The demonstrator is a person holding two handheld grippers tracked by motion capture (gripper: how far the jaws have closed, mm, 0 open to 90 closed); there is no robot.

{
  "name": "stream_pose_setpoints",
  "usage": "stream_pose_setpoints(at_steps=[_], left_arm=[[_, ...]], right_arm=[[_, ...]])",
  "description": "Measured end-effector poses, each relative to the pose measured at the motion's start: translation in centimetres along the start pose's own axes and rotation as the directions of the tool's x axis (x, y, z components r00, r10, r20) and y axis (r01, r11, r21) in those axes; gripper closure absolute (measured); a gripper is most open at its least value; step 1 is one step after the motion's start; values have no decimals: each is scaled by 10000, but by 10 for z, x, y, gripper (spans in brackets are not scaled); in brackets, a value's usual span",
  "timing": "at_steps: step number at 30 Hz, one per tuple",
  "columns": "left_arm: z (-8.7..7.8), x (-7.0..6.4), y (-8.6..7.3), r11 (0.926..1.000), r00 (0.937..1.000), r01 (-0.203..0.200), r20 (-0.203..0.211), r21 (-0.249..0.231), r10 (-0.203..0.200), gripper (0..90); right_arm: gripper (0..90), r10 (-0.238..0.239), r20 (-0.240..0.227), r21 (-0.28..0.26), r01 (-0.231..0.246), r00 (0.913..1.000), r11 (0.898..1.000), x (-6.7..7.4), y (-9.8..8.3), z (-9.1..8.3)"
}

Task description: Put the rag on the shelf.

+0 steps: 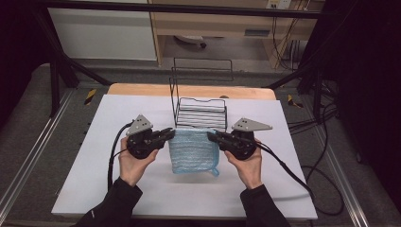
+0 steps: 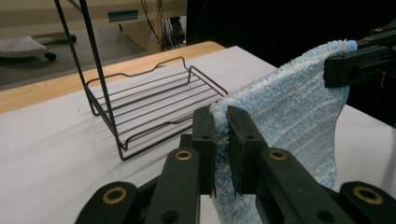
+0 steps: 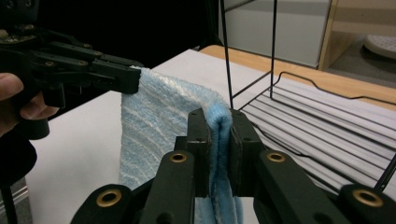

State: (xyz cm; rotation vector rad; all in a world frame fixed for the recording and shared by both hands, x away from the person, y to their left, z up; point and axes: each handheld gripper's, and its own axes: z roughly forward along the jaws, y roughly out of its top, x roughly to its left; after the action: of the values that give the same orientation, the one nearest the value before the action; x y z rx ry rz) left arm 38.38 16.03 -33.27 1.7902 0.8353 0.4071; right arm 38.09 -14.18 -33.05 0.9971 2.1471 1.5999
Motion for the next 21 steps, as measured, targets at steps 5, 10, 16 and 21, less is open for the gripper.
stream_pose_setpoints(at_steps=[5, 10, 16, 21], left_arm=[[-1, -3, 10, 9994, 9999, -82, -63, -351, 80, 818], [-1, -3, 21, 9975, 9999, -100, -76, -699, 95, 819], [0, -4, 36, 9929, 9999, -139, -70, -1179, 131, 820], [-1, -5, 47, 9872, 9998, -177, -122, -1582, 159, 822]], right_arm=[[815, -133, 162, -297, 138, 9998, 9995, 2, 9, -7], [815, -366, 397, -558, 388, 9985, 9977, 4, 19, -12], [815, -531, 636, -950, 590, 9966, 9937, 5, 33, -19], [816, -639, 832, -1278, 742, 9945, 9890, 7, 43, -24]])
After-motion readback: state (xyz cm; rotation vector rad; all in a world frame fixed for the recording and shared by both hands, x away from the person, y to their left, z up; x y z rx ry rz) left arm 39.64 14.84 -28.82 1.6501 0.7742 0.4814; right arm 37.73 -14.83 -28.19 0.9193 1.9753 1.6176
